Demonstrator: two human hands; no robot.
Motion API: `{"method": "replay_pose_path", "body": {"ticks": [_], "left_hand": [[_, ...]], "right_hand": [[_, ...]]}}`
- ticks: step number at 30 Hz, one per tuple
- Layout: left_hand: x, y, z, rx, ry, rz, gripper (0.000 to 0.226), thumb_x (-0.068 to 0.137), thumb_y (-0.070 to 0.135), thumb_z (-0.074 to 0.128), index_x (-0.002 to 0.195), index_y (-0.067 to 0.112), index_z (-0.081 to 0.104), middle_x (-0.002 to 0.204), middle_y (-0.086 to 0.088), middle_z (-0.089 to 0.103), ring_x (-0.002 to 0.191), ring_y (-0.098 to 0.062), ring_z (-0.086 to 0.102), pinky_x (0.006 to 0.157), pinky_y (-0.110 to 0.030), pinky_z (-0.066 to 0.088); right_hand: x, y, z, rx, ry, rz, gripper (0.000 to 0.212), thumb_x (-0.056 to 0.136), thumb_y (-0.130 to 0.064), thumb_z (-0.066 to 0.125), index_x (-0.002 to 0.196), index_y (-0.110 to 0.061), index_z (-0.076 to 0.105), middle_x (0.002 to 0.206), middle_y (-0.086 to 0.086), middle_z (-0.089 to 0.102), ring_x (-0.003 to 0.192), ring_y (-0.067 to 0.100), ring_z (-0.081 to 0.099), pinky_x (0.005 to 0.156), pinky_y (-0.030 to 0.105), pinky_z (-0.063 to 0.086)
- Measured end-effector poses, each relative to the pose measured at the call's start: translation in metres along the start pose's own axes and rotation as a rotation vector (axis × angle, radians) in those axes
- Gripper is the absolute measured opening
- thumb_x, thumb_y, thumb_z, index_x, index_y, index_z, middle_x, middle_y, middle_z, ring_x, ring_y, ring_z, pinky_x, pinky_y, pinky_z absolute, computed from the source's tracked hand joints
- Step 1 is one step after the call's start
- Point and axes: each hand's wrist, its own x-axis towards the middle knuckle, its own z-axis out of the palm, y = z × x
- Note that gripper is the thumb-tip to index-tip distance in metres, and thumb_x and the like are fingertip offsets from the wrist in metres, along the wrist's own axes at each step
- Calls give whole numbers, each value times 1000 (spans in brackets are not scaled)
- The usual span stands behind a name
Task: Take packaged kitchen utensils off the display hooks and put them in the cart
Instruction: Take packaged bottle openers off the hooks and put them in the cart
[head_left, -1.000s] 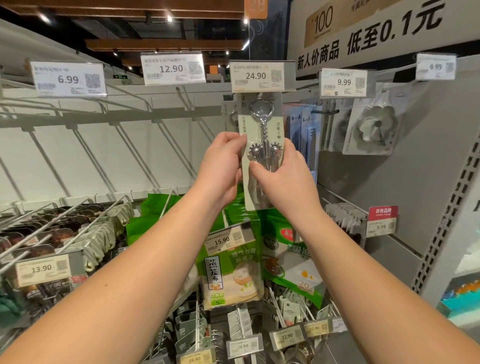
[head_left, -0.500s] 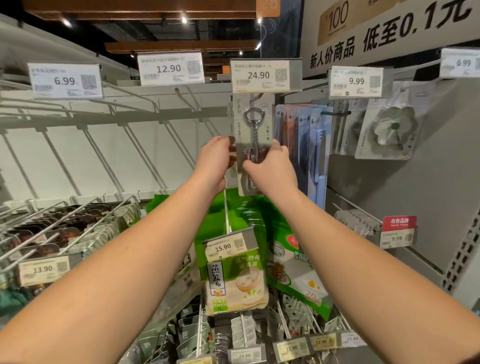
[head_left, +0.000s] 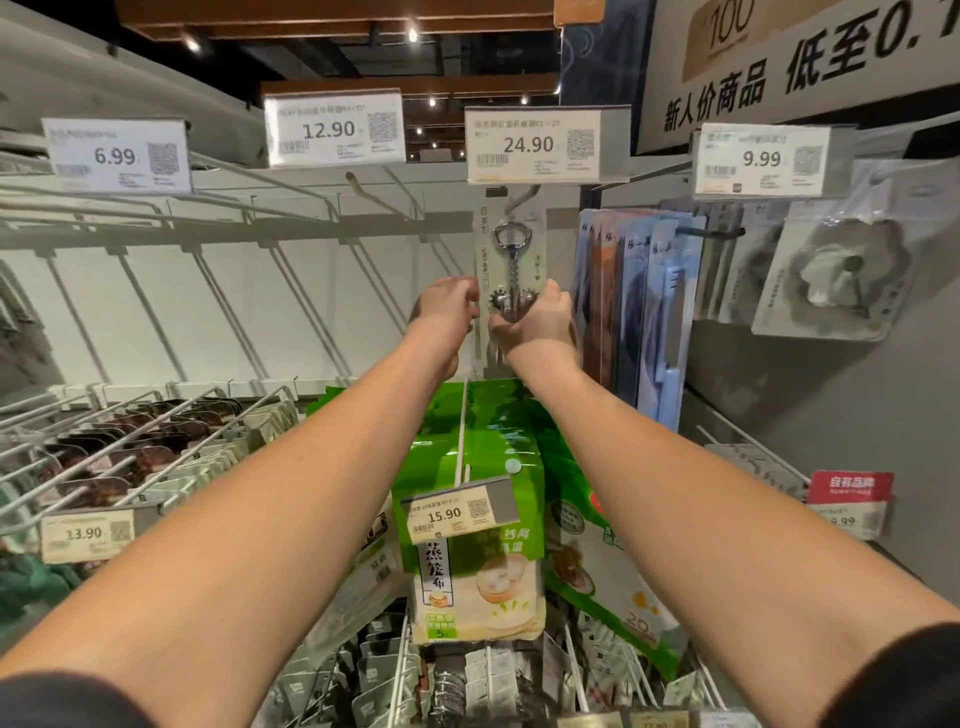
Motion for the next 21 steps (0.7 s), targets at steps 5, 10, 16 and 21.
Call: {"method": "replay_pose_path", "body": {"ticks": [5, 10, 16, 21], "left_hand": [[7, -4, 1, 25, -9, 8, 22, 90, 6, 46, 81, 19, 61, 93, -7, 58, 92, -22, 55, 78, -35, 42], [11, -2, 4, 99, -12, 24, 17, 92, 12, 46, 92, 16, 62, 96, -7, 61, 105, -32, 63, 84, -42, 49], [17, -6, 2, 198, -50, 54, 23, 93, 16, 42, 77, 25, 55, 110, -15, 64, 109, -36, 61, 95, -50, 50], [19, -8, 3, 82, -47, 24, 23, 97, 16, 44, 77, 24, 53, 92, -8, 63, 90, -29, 58, 76, -35, 50]], "right_hand": [[9, 3, 6, 53, -11, 9, 82, 92, -35, 67, 154, -10, 19, 150, 11, 29, 136, 31, 39, 108, 43, 36], [18, 4, 9, 53, -38, 25, 85, 92, -34, 68, 155, -11, 16, 155, 11, 27, 140, 31, 35, 112, 44, 33], [25, 6, 12, 70, -53, 14, 82, 90, -33, 71, 152, -10, 23, 150, 11, 30, 135, 32, 40, 108, 46, 39], [28, 7, 16, 40, -54, -4, 73, 92, -40, 65, 147, -12, 25, 147, 11, 32, 132, 35, 42, 101, 49, 43]]}}
